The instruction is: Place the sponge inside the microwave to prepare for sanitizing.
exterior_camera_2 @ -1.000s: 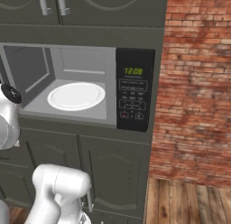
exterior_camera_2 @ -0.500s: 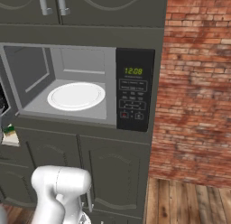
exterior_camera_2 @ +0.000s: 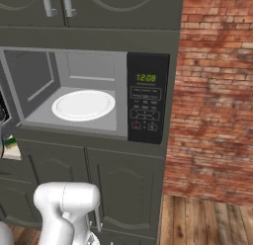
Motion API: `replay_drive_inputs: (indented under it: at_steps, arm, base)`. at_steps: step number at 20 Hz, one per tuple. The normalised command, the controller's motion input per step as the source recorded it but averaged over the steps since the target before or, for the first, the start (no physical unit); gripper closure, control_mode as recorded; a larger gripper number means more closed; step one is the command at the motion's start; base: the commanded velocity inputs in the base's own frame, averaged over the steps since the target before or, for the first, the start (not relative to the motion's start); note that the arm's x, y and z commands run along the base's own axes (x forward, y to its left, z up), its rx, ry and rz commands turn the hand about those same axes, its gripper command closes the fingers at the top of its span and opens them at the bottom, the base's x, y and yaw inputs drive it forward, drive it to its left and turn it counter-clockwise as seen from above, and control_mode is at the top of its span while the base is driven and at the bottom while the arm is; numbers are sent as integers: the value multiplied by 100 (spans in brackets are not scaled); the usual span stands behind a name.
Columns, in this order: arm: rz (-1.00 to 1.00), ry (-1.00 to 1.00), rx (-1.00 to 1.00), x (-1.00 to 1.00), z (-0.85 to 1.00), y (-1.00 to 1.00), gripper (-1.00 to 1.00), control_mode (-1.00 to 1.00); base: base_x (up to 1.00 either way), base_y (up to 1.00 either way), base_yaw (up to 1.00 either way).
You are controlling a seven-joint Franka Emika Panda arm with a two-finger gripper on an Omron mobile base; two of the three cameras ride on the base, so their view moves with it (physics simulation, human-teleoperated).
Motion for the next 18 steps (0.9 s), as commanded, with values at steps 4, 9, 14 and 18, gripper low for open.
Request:
replay_drive_inputs:
  at_steps: [4, 9, 14, 18]
  arm:
    - [0, -7, -5, 10, 10, -50, -100, -100]
    - [0, -17, -7, 2, 13, -53, -100, -100]
    - [0, -30, -13, 0, 6, -54, -100, -100]
    - [-1, -35, -16, 0, 2, -51, -100, -100]
  base:
    - [0, 0, 0]
    - [0, 0, 0]
    - [0, 0, 0]
    - [0, 0, 0]
